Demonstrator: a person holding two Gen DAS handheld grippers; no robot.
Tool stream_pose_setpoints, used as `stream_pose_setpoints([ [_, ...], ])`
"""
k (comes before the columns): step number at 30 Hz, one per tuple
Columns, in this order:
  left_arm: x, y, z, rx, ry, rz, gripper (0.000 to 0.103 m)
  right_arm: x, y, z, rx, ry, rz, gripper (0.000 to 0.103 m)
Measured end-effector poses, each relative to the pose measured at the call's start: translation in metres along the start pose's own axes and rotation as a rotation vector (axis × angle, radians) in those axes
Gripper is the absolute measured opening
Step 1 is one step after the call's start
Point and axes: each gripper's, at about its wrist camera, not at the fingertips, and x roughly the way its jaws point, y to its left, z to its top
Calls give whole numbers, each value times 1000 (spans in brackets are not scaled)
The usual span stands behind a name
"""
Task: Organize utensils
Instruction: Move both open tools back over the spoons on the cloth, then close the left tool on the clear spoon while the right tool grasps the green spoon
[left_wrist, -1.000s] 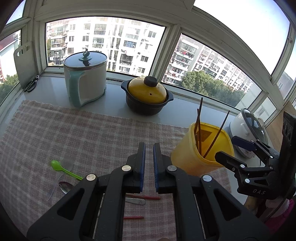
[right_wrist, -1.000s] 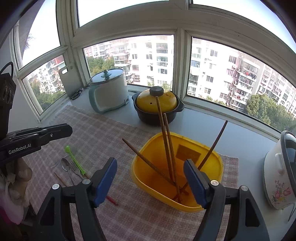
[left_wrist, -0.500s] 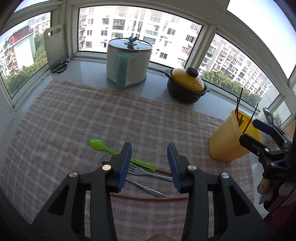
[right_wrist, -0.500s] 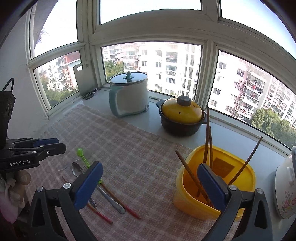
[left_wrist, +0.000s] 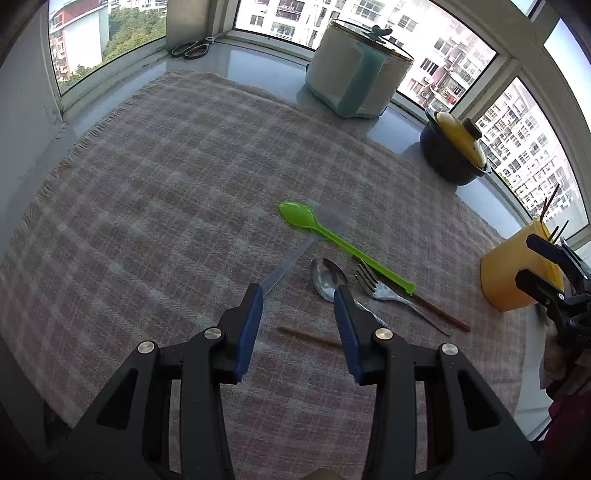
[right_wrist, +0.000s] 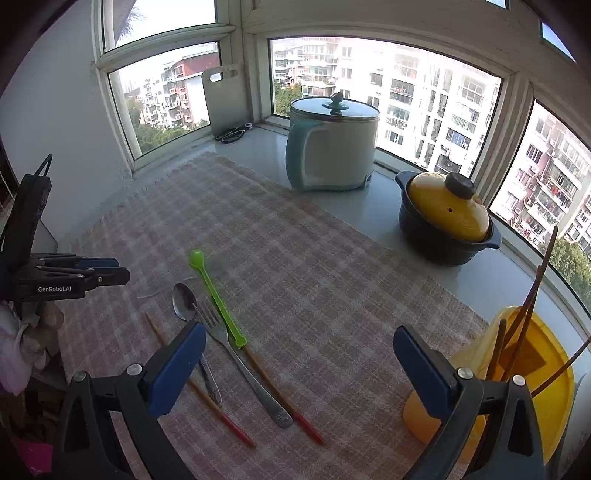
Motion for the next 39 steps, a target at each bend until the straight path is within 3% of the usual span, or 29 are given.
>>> stream_pose_setpoints([
  [8, 15, 22, -17, -44, 58, -7, 40, 50, 20, 9, -48, 117, 95, 83],
  [20, 36, 9, 16, 141, 86, -3, 27, 110, 53, 32, -102, 259, 233, 56],
  [27, 61, 3, 28, 203, 144, -28, 20, 147, 72, 45, -130, 328, 243, 41],
  [39, 81, -8, 34, 308, 189, -38, 18, 187, 95, 57, -184, 395, 238, 31],
])
